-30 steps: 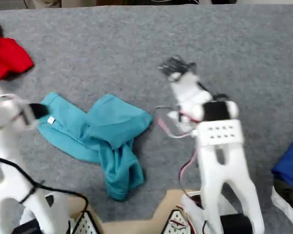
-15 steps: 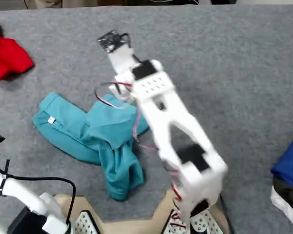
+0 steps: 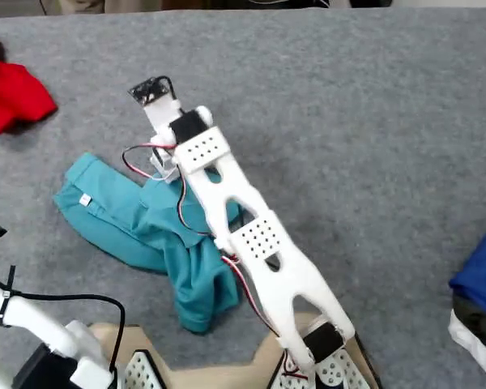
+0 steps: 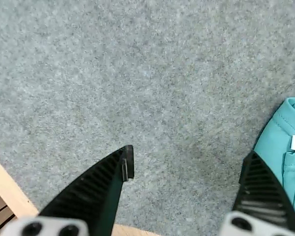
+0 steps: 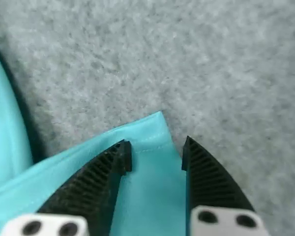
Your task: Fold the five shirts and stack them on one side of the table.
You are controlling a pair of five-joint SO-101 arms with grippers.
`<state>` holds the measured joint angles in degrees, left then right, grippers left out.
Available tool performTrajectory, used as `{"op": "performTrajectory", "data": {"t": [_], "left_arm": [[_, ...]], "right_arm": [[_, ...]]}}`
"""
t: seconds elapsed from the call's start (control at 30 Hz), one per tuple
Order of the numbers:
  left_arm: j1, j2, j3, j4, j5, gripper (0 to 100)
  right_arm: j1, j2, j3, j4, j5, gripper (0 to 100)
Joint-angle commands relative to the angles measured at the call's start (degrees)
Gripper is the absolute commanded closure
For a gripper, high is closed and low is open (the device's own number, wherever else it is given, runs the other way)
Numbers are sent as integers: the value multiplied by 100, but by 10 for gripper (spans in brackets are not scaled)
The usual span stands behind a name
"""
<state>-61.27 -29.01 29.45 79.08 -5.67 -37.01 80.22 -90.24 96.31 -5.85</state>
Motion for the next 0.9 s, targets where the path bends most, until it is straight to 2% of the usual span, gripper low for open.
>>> {"op": "performTrajectory", "data": {"t": [0.0,0.07,0.17,0.2,0.53,0.7,0.87], "left_arm": [[0,13,0,-105,-44,654],[0,13,0,-105,-44,654],[0,13,0,-88,-44,654],[0,13,0,-79,-44,654],[-9,-13,0,-70,-44,654],[-9,-31,0,-70,-53,654],[-9,-31,-18,26,-378,654]], "right_arm": [[-40,145,-277,123,-70,813],[-31,75,-312,246,-167,852],[-31,-40,-347,431,-167,984],[-31,-92,-347,466,-167,995],[637,-1385,-330,589,-167,993],[1385,-2123,-295,607,-167,993],[2440,-2484,-286,607,-167,993]]}}
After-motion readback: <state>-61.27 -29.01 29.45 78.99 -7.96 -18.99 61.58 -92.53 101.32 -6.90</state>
